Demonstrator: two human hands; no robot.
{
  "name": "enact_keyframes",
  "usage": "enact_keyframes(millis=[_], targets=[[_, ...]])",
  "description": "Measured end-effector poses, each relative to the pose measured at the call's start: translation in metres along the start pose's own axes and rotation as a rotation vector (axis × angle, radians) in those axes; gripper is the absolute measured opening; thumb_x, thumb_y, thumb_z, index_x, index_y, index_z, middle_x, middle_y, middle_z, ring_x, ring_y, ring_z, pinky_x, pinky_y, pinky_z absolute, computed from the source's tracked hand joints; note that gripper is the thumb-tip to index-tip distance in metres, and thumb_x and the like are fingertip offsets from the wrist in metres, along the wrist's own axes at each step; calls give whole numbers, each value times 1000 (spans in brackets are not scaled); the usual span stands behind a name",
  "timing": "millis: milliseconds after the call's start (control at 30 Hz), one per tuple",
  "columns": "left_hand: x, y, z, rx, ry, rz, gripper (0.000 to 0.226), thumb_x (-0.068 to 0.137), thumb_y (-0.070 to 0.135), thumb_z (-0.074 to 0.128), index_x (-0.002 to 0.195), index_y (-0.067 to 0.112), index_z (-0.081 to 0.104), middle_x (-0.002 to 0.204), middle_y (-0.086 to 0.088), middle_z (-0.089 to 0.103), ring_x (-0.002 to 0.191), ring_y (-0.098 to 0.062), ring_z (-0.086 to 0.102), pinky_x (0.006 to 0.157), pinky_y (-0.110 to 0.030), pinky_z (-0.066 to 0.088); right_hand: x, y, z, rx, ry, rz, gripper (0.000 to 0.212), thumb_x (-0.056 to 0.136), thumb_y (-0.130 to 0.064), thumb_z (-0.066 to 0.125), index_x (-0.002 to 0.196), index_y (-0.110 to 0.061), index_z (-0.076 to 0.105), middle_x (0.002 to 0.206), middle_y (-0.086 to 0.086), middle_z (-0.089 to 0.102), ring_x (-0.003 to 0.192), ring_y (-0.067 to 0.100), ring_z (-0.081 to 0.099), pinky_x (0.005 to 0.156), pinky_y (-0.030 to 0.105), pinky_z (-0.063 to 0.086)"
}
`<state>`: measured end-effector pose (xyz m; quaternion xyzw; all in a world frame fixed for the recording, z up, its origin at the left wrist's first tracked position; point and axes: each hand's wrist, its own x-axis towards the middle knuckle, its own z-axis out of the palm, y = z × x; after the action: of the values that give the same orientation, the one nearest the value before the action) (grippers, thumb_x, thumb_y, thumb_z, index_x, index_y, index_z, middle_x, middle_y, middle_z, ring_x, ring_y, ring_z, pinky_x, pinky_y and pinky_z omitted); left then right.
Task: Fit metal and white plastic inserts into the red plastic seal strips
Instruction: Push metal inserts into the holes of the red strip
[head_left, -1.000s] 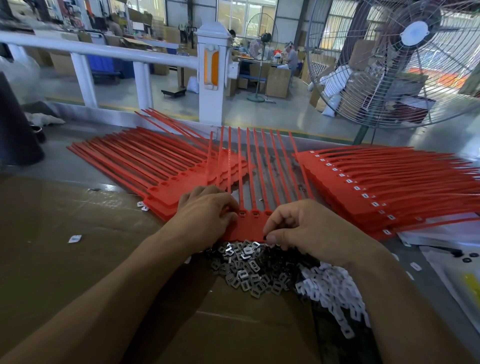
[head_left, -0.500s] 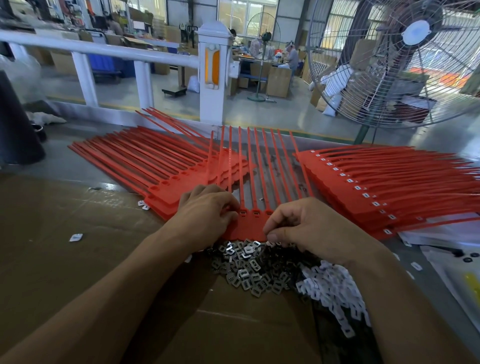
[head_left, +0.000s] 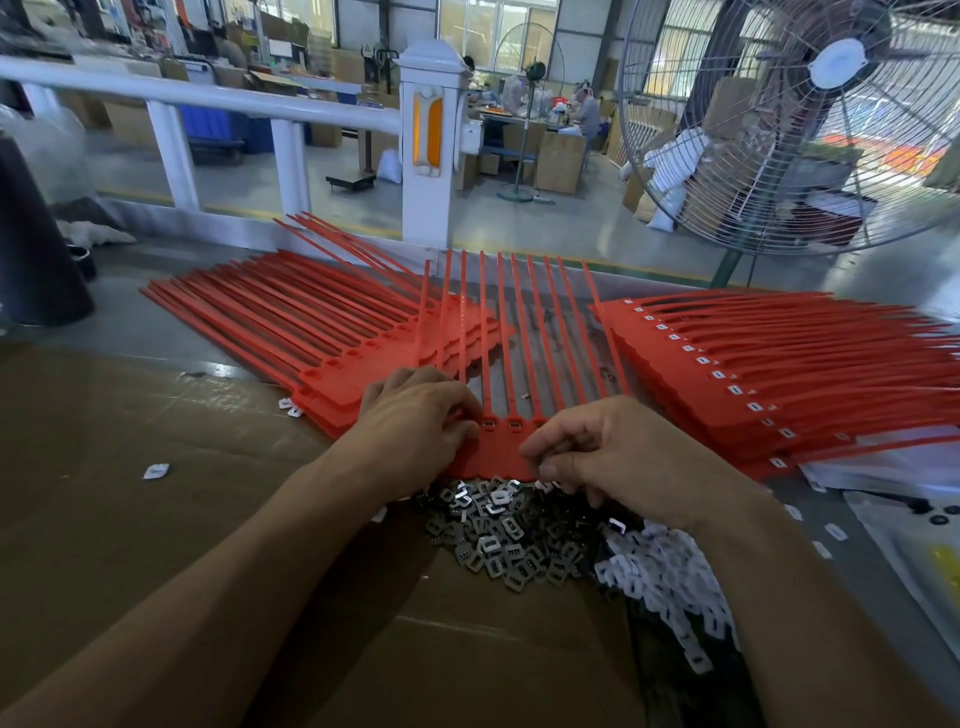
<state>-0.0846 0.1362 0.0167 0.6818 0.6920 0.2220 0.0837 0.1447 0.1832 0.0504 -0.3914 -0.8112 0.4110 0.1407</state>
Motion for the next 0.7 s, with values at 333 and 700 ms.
enact_keyframes(millis=[333, 700], targets=[[0, -1, 1, -1, 3, -4, 25, 99, 46, 56, 123, 44, 61, 141, 14, 46, 134, -12, 29, 108, -37, 17, -1, -1, -1, 15, 24, -54, 21, 91, -15, 78, 101, -33, 82, 94, -16, 79, 85, 0, 72, 69, 10, 52], [-1, 0, 0, -4, -2, 0, 25, 99, 46, 55, 124, 45, 61, 142, 15, 46, 135, -11, 28, 110, -38, 16, -2, 0, -1, 41, 26, -52, 17, 92, -17, 78, 96, -34, 81, 90, -9, 79, 79, 7, 73, 67, 19, 56]])
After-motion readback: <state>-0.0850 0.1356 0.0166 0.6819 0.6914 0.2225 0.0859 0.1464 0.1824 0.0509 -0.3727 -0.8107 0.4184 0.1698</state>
